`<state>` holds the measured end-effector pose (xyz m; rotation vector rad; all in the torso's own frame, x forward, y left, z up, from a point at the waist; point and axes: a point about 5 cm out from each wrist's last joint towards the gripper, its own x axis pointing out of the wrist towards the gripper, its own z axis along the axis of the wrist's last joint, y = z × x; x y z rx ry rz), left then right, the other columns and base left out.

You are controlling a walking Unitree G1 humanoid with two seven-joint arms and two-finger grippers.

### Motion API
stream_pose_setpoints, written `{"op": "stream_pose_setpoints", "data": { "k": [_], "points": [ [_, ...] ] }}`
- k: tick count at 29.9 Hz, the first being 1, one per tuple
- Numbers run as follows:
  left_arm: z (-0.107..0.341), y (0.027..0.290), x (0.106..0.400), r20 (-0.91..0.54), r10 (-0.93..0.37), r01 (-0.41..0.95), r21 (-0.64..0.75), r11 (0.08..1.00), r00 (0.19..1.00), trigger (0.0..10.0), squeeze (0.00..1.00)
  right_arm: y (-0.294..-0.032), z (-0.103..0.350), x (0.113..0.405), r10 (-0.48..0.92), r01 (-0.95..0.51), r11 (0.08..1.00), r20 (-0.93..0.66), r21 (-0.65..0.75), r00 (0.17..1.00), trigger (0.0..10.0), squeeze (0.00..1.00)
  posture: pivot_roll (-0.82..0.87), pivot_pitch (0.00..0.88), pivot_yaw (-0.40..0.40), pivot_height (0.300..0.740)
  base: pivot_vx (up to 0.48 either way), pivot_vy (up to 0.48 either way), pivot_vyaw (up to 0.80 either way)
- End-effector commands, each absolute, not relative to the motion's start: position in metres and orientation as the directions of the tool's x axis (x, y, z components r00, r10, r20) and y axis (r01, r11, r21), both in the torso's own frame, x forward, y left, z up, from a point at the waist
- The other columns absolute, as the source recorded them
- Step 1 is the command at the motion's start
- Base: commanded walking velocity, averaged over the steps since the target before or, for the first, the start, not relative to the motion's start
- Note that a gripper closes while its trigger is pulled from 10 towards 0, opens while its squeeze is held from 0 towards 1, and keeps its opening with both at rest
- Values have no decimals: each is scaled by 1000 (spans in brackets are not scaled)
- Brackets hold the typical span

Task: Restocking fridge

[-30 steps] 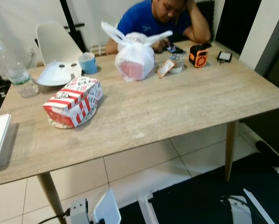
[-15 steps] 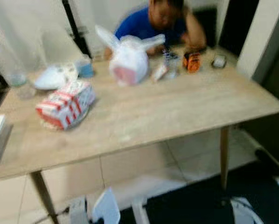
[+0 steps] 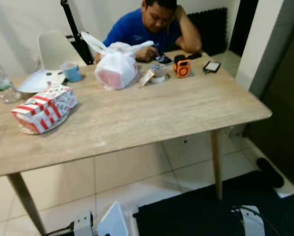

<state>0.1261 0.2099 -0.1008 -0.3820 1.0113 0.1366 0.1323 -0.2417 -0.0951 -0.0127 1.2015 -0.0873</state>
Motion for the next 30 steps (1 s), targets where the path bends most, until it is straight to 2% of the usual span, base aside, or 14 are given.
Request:
{"op": "stream_pose_setpoints", "data": {
  "k": [1,30],
  "points": [
    [-101,204,128,-843,-98,-278,-280,919,528,10000,0,-238,-96,133,-65,54,997,-930,-48,361,10000,0,-59,0,26,740,0,-442,0],
    [-102,196,128,-839,-116,-289,-309,906,531,10000,0,-238,-93,140,-64,56,997,-923,-46,380,10000,0,-60,0,24,740,0,-440,0]
  ]
}}
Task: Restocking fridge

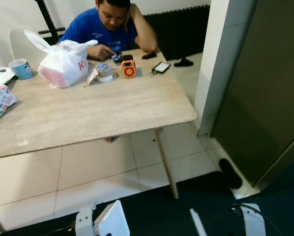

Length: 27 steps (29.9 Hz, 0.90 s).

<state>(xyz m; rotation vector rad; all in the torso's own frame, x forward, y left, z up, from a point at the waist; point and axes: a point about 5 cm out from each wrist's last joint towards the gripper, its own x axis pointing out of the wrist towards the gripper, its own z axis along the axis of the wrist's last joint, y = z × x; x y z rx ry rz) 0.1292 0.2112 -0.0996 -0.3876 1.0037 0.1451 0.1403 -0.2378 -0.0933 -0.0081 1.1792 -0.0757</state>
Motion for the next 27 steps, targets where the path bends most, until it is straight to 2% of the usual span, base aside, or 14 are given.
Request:
{"op": "stream_pose_setpoints", "data": {
  "k": [1,27],
  "points": [
    [-102,196,128,-839,-117,-290,-310,906,532,10000,0,-239,-93,140,-64,53,997,-923,-47,380,10000,0,-61,0,20,740,0,-435,0],
    [-102,194,130,-834,-127,-288,-323,901,537,10000,0,-239,-93,141,-59,49,998,-921,-43,386,10000,0,-67,0,24,740,0,-435,0]
  ]
}}
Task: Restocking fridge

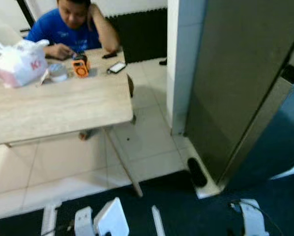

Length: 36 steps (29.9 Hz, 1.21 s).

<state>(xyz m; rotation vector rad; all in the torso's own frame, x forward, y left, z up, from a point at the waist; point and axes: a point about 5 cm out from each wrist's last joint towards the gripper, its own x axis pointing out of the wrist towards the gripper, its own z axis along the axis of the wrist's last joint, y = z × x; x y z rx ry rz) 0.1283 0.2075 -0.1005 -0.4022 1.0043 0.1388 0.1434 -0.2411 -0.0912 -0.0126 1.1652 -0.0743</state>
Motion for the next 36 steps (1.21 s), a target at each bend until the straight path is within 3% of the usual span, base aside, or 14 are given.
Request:
{"op": "stream_pose_setpoints", "data": {
  "k": [1,20,36],
  "points": [
    [-102,194,130,-834,-128,-289,-324,901,537,10000,0,-239,-93,141,-59,48,998,-921,-43,386,10000,0,-68,0,21,740,0,-435,0],
    [-102,193,130,-833,-130,-294,-330,897,538,10000,0,-240,-93,140,-43,10,999,-923,-42,382,10000,0,-71,0,24,740,0,-432,0],
    [-101,197,132,-832,-110,-315,-323,892,543,10000,0,-247,-93,134,-87,-25,994,-926,-103,366,10000,0,-71,0,28,740,0,-21,778]
  ]
}}
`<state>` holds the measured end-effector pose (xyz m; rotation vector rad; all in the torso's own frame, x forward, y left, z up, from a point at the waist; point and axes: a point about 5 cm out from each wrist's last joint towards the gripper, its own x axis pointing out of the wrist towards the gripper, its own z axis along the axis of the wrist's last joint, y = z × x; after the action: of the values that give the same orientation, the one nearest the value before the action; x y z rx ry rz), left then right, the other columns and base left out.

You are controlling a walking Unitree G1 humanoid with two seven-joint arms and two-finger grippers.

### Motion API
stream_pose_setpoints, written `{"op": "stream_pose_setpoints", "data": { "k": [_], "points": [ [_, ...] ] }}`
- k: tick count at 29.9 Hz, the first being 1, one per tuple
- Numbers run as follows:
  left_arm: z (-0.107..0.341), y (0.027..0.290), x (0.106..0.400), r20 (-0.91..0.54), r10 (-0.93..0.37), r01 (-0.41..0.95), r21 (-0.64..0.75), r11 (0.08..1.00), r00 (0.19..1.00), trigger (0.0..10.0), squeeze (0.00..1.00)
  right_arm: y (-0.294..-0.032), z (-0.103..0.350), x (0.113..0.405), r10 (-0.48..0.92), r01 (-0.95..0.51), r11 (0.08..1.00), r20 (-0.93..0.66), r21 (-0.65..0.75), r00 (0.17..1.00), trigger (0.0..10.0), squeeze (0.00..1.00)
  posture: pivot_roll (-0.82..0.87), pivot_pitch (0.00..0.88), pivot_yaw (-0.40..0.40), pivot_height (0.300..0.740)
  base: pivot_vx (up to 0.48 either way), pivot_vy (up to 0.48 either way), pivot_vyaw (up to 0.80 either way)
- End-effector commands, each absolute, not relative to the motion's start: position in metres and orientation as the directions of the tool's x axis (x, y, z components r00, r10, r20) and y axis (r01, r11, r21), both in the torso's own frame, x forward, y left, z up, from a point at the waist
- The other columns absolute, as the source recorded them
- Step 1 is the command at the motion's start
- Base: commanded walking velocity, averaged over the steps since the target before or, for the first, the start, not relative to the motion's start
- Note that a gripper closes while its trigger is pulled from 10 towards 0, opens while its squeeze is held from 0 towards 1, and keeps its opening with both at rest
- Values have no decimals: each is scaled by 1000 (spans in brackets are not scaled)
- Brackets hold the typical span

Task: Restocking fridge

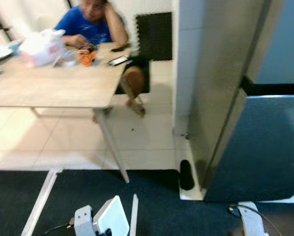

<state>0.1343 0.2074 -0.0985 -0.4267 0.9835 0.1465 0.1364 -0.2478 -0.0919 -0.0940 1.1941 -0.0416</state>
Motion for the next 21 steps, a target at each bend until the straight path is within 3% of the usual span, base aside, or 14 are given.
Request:
{"op": "stream_pose_setpoints", "data": {
  "k": [1,4,10,21],
  "points": [
    [-101,197,132,-832,-107,-316,-322,892,544,10000,0,-248,-93,134,-95,-22,994,-926,-111,365,10000,0,-71,0,28,740,0,0,788],
    [-101,198,133,-830,-106,-317,-322,892,547,10000,0,-249,-92,134,-113,-17,992,-924,-128,365,10000,0,-70,0,30,740,0,0,788],
    [-100,195,133,-826,-119,-309,-334,891,551,10000,0,-253,-91,136,-150,17,988,-916,-155,371,10000,0,-67,0,27,740,0,0,0],
    [-101,193,134,-820,-129,-313,-352,882,558,10000,0,-255,-90,137,-158,16,986,-916,-163,370,10000,0,-69,0,24,740,0,-332,0]
  ]
}}
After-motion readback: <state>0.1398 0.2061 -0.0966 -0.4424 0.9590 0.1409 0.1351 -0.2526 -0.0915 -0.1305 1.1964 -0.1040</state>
